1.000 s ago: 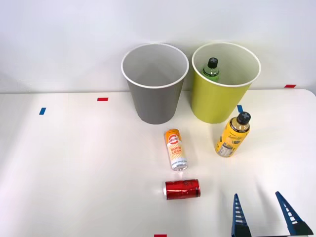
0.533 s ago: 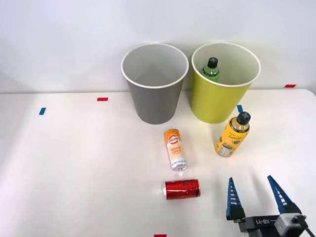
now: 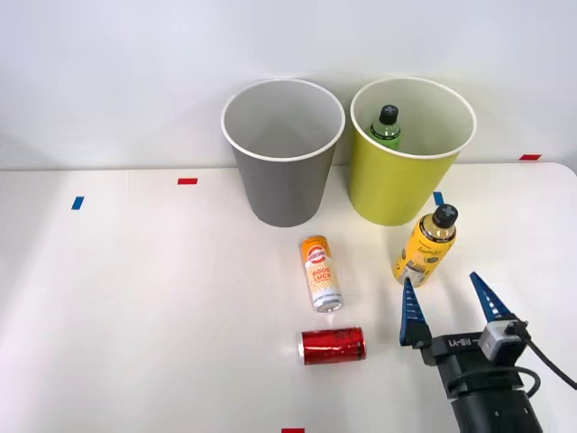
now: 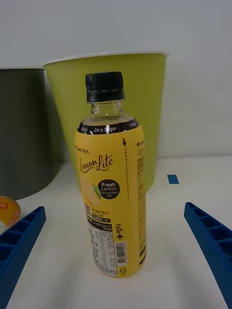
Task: Put cans in the gray bin, plastic bottles in the light green bin
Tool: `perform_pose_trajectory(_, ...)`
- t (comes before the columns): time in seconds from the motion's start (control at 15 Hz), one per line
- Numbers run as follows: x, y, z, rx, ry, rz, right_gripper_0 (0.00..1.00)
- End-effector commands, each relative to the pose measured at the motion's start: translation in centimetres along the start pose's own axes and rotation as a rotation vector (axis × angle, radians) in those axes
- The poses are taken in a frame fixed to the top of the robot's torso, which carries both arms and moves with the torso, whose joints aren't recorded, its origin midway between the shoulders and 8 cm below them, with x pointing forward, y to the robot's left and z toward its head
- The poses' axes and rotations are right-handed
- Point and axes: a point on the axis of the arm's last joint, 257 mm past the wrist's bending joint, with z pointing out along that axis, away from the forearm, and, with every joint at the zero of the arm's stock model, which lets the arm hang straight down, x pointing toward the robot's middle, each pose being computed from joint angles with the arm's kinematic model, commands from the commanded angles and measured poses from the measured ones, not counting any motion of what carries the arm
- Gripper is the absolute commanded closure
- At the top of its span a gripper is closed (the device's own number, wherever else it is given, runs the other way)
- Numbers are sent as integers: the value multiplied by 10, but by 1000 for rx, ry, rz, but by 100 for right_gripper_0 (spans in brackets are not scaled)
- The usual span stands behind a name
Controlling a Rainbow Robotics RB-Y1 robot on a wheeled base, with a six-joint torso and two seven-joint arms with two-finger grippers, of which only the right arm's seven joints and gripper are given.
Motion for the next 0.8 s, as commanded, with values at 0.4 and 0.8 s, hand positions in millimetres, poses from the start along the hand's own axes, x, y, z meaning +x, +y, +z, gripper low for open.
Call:
perform_pose_trajectory(0.4,-7,14,46,-19,16,16,0)
perform_pose_trajectory(0.8,-8,14,77,-11,48,-2,0)
